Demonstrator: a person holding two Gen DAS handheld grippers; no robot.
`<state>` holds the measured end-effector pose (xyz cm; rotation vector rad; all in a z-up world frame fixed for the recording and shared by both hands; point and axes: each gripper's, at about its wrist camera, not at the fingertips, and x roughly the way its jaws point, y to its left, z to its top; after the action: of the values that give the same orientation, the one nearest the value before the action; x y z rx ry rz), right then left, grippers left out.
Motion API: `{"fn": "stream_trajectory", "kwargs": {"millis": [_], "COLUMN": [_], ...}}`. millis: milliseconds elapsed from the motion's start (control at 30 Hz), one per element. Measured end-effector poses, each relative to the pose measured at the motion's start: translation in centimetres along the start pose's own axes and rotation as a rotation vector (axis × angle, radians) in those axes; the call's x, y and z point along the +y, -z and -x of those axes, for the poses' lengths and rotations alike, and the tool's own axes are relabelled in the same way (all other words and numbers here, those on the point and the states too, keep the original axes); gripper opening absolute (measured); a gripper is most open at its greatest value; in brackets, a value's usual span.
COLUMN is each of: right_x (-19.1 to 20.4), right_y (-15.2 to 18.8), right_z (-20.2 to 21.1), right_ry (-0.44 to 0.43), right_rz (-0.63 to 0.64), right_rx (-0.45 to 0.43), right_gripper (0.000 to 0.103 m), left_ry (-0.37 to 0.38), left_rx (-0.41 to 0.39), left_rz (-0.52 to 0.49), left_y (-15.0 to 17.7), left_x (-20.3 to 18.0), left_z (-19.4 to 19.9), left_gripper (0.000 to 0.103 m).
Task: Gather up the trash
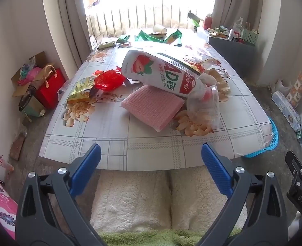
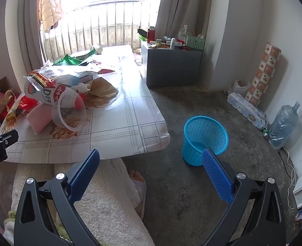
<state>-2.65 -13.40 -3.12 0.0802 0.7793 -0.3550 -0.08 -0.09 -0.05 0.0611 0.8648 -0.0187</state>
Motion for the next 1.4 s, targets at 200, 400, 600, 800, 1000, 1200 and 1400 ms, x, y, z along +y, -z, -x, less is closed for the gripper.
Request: {"fn": "stream_trajectory", "kwargs": {"millis": [200,400,600,800,1000,1200,1400], "right_x": [0.04,0.05,0.10,0.16,0.18,0.15,0.10], "right_y": [-0.02,0.05,0.04,0.04,0.13,0.03,0.20], "right_z": [-0.03,0.00,-0.07,-0.11,-0.29,-0.23,-0.27], "right_ry": [0.003,0.002,0.002,0.002,0.002,0.007,0.009], "right_rz": [0.001,0.001,0.001,0.001,0.000,-0.001,0.001], "right_rx": [0.000,0.001,0.001,0.002,0.003,0.003,0.006], "right_gripper": [0.097,0.097,0.097,0.097,0.097,0.097,0.097], "left_ry": [0.003,0.003,0.004,0.005,0.004,0.004,0.004], "left_rx": [0.004,0.005,0.007,0.007,0.008,0.007,0.008], "left_rz": [-0.001,-0.001,0.000,0.000,0.000,-0.001,0.001], "left_y": [0.41,0.40,0.28,0.27,0.26,0.33,0.26], "left_x": [0.02,0.03,0.07,0.08,0.08,0.09,0.09], "left_z": [-0.29,-0.29,-0.26,-0.26,-0.26,-0.29,-0.25], "left_gripper": [0.094,0.094,0.094,0.094,0.094,0.094,0.094]}}
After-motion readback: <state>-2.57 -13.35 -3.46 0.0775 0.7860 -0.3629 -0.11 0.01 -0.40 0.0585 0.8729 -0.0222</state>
